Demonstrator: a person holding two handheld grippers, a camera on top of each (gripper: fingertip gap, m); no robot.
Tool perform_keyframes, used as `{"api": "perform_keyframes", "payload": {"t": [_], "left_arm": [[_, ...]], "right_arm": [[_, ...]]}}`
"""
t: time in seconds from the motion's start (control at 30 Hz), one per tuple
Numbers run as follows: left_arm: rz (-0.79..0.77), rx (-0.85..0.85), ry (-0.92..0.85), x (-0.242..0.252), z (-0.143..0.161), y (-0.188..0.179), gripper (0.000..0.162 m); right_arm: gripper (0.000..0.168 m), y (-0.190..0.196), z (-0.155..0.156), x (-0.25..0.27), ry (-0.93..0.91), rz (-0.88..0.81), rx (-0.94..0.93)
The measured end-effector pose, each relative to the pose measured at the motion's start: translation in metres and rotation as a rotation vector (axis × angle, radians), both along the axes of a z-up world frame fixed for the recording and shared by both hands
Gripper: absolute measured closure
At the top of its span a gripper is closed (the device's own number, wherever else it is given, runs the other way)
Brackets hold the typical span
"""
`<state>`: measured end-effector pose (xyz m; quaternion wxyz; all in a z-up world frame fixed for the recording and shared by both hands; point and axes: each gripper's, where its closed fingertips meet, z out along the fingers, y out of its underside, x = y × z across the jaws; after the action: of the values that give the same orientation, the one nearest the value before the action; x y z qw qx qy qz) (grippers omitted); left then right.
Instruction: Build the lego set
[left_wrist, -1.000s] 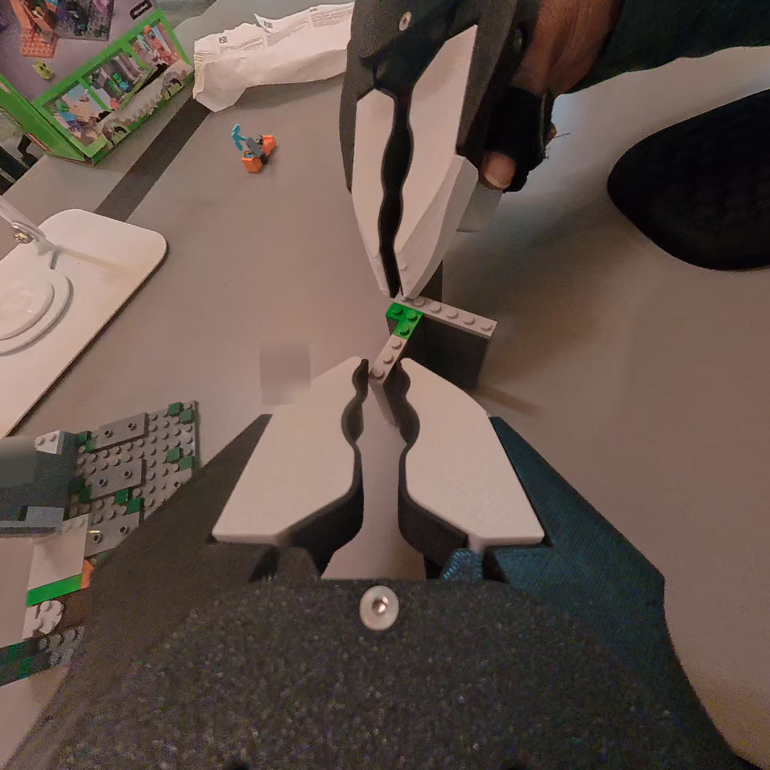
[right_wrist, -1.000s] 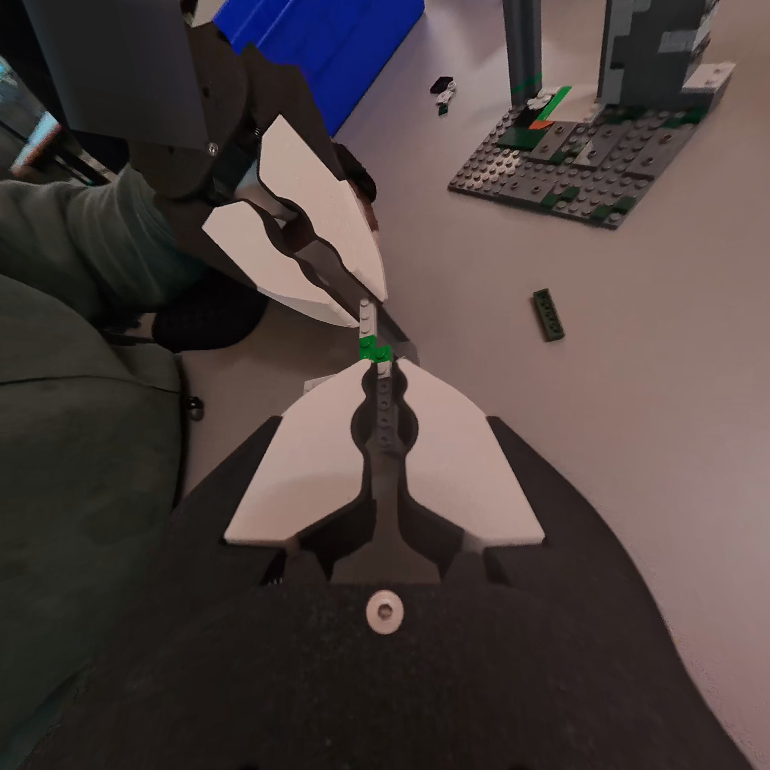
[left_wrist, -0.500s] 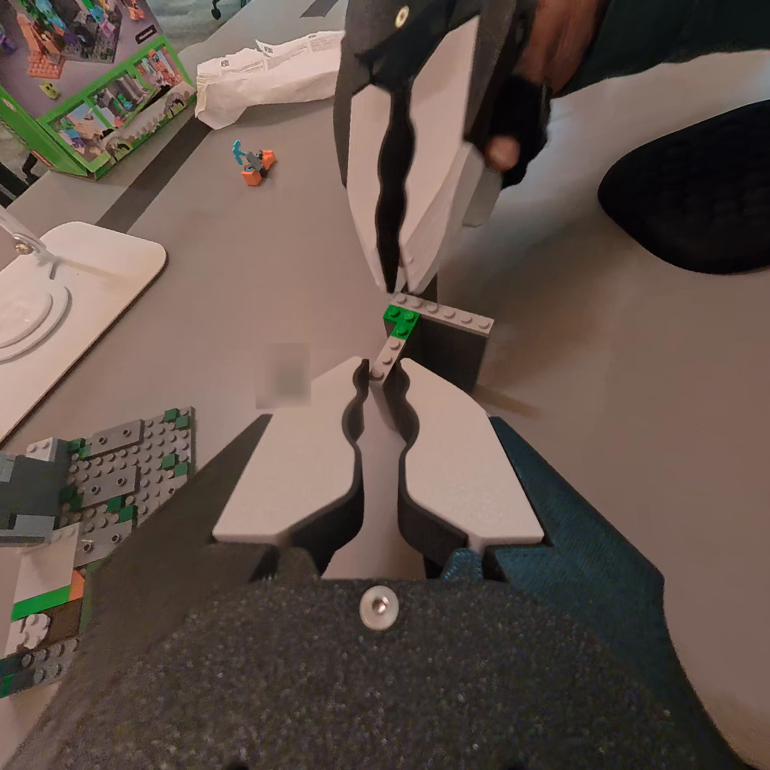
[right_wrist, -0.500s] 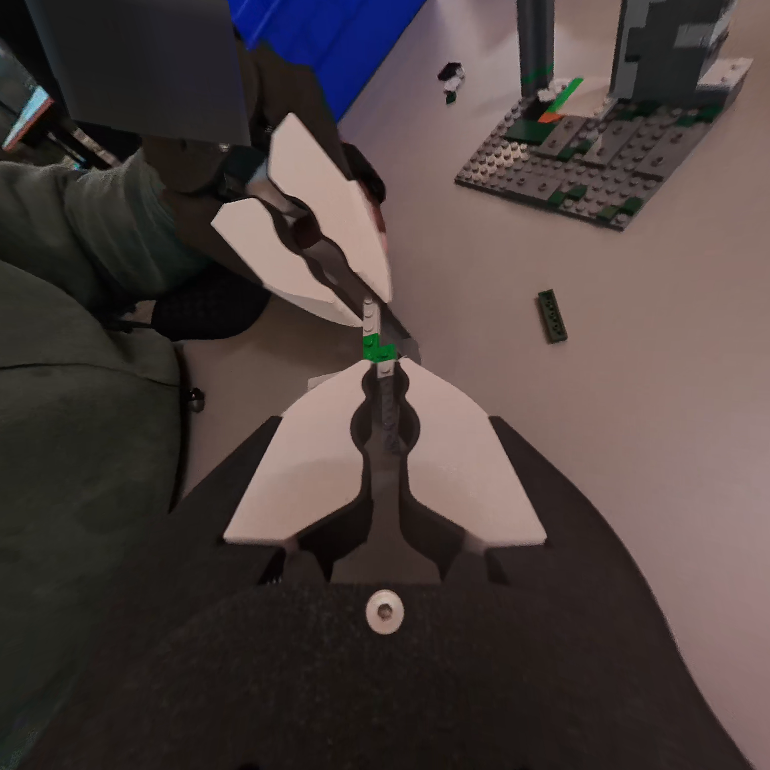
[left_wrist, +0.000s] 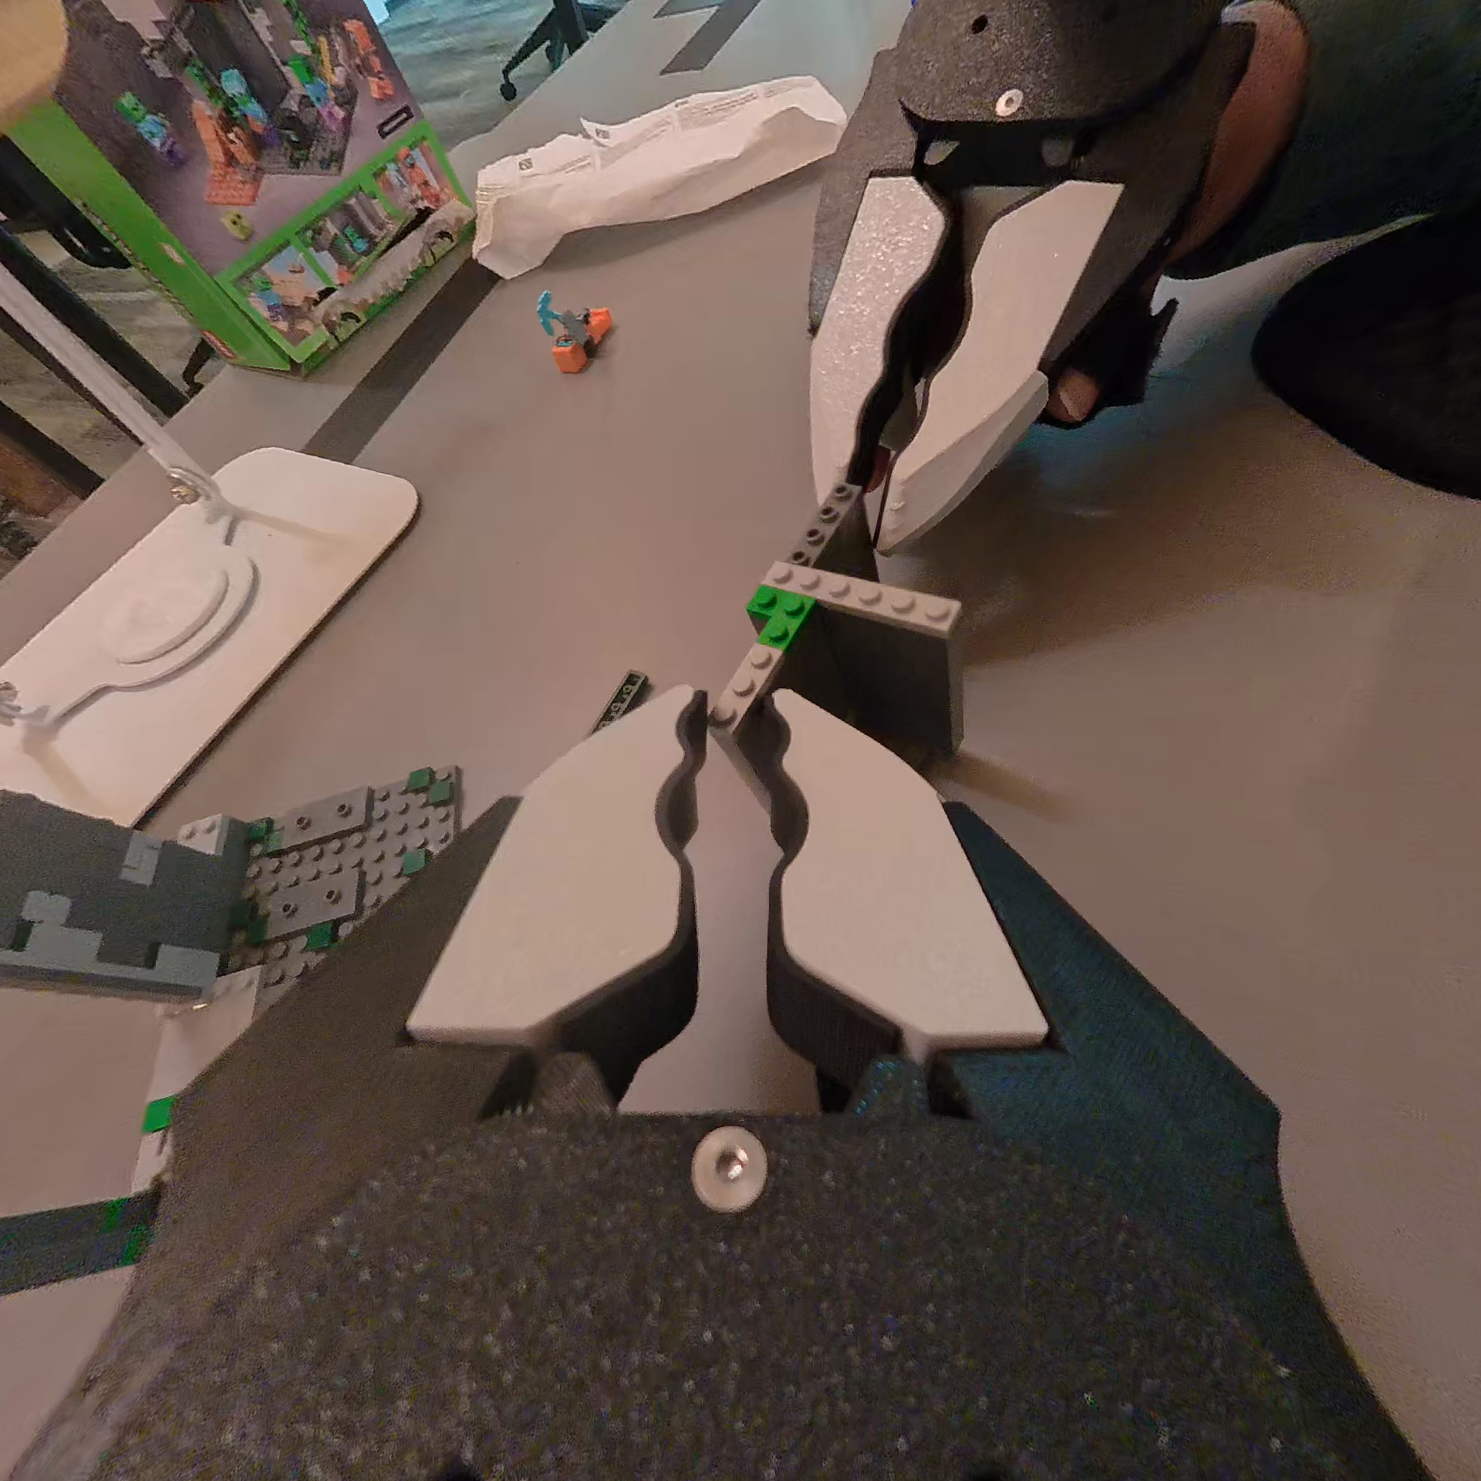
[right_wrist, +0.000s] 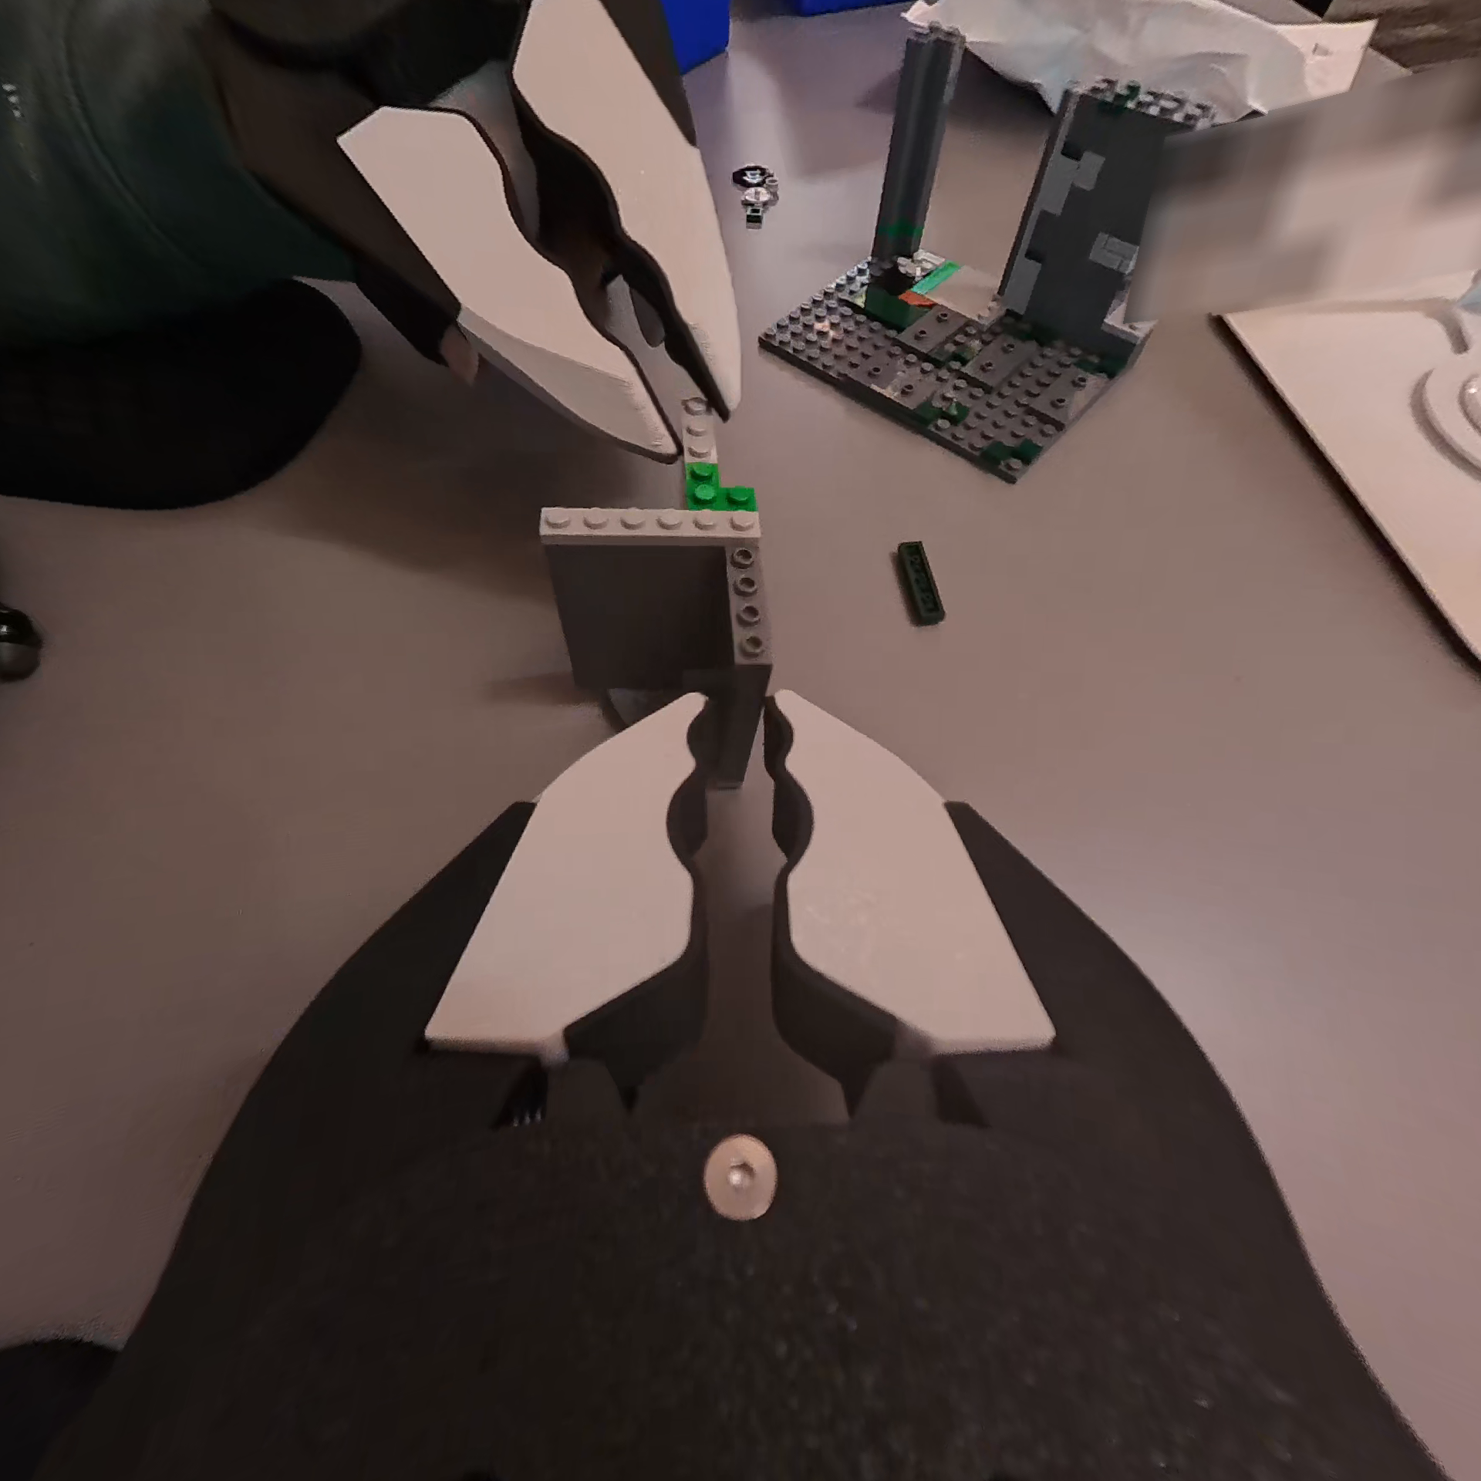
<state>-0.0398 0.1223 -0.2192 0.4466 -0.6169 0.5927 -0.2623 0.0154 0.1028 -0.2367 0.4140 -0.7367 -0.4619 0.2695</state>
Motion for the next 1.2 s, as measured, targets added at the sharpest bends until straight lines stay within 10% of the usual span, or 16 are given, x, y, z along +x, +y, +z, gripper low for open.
{"api": "perform_keyframes", "payload": {"t": [0.43, 0.97, 1.2], "left_arm": [[-0.007, -0.066, -0.125, -0.018, 0.018, -0.001, 0.150], [0.250, -0.140, -0.204, -0.043, 0.009, 0.040, 0.162], [0.204, -0.076, -0.206, -0.033, 0.015, 0.029, 0.154]], "right_arm": [[0.141, 0.021, 0.039, 0.005, 0.074, 0.092, -0.030], [0.161, 0.086, -0.041, -0.030, -0.343, 0.214, 0.005], [0.161, 0.062, 0.003, -0.022, -0.146, 0.199, -0.145]]}}
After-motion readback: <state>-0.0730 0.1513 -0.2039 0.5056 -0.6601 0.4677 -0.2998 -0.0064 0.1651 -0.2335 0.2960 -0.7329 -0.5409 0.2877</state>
